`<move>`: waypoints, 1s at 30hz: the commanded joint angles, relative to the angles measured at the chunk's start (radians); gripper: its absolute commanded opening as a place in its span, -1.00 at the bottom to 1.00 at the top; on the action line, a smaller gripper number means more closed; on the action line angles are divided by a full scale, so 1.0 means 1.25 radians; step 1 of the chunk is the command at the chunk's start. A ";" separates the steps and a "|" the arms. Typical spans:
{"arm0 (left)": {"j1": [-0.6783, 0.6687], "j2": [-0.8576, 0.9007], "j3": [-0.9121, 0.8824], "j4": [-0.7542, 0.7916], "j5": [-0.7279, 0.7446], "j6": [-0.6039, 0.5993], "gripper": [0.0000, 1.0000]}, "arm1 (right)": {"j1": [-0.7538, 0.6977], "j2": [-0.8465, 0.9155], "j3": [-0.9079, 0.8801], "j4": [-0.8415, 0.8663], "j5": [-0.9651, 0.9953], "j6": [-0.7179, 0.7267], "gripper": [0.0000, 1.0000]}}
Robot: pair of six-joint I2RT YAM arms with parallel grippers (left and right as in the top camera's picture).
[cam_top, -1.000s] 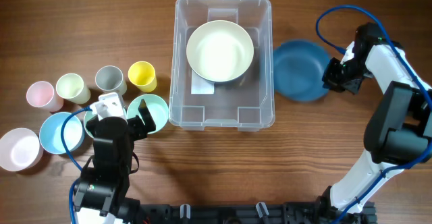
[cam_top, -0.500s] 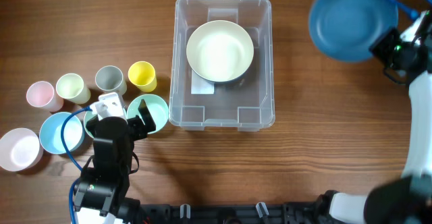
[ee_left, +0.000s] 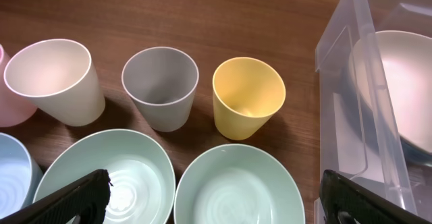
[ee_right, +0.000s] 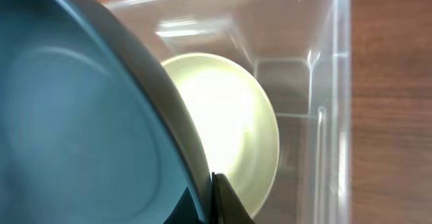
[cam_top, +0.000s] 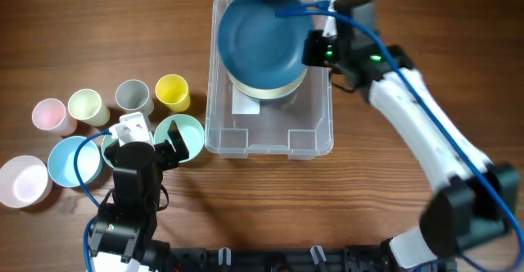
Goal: Pack container
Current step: 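Place the blue plate on top of the cream bowl, release, withdraw right, then move the left gripper to the pink bowl at far left and grasp it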
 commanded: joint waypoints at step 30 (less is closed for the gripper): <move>0.006 0.000 0.010 0.054 0.073 -0.008 0.99 | -0.618 -0.031 0.048 -0.278 -0.030 0.045 0.99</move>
